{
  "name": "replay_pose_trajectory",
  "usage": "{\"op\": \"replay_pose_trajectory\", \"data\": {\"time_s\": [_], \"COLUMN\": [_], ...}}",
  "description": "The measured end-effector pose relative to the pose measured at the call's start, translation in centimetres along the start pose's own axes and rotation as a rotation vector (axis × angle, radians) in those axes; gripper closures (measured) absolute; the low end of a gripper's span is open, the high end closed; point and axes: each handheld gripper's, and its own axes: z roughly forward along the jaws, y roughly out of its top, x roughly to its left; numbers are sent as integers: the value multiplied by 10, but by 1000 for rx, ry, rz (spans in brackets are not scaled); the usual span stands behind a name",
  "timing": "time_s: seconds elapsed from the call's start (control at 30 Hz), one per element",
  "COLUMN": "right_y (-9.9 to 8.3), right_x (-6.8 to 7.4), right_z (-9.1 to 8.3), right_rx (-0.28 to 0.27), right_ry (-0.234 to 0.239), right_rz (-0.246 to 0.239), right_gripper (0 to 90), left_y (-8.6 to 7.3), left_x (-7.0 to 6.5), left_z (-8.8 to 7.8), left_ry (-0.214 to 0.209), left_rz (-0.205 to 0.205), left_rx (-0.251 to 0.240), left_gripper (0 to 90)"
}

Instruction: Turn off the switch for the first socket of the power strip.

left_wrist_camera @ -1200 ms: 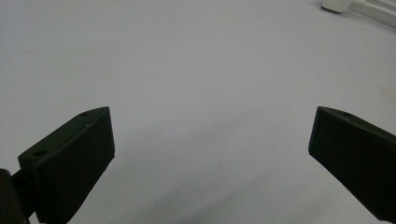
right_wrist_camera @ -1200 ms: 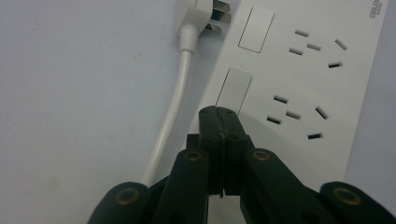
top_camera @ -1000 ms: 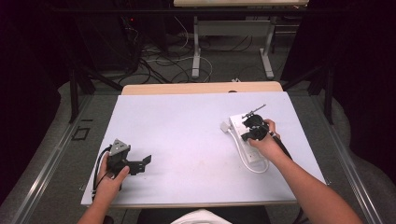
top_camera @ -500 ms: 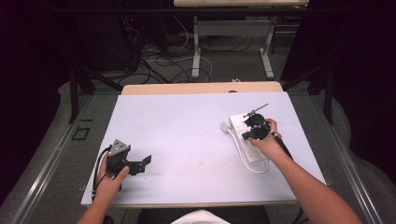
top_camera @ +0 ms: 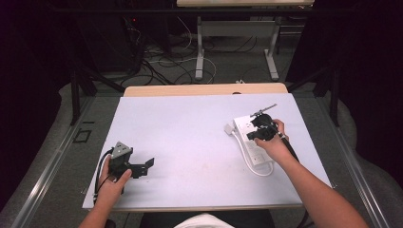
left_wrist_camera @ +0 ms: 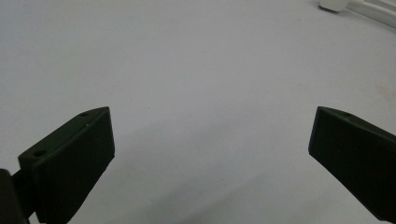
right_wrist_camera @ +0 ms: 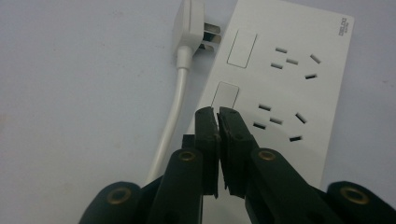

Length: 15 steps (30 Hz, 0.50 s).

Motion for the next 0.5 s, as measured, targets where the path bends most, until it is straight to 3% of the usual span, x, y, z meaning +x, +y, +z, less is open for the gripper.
{"op": "replay_pose_trajectory", "data": {"time_s": [0.1, 0.5], "right_y": [0, 1], "right_x": [-2, -3], "right_z": [-3, -13], "right_rx": [-16, -82], "right_ry": [-1, 7], "right_rz": [-17, 2], "right_gripper": [857, 777], "left_y": [0, 0], "left_x": [0, 0], "left_z": [0, 0], "left_ry": [0, 0], "left_rz": [-1, 0], "left_rx": [3, 4], "left_gripper": [2, 2]}}
